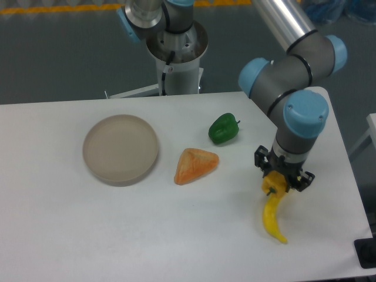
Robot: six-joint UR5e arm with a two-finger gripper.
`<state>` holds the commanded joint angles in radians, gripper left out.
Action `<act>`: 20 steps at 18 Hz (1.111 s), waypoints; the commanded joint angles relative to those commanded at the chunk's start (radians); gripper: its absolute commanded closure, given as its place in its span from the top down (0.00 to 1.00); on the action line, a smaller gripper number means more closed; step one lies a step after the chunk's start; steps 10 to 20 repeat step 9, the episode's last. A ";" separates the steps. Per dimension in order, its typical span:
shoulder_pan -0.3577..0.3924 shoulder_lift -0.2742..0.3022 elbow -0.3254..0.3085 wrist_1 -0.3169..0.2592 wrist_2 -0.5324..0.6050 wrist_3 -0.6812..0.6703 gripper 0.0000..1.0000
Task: Pick up the yellow pepper from the plate
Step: 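Carry the held yellow pepper off the plate toward the banana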
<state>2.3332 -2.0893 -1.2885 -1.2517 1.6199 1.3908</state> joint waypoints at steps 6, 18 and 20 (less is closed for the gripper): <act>0.025 0.011 -0.008 -0.003 -0.061 0.105 0.08; 0.025 0.012 -0.012 -0.002 -0.058 0.108 0.08; 0.025 0.012 -0.012 -0.002 -0.058 0.108 0.08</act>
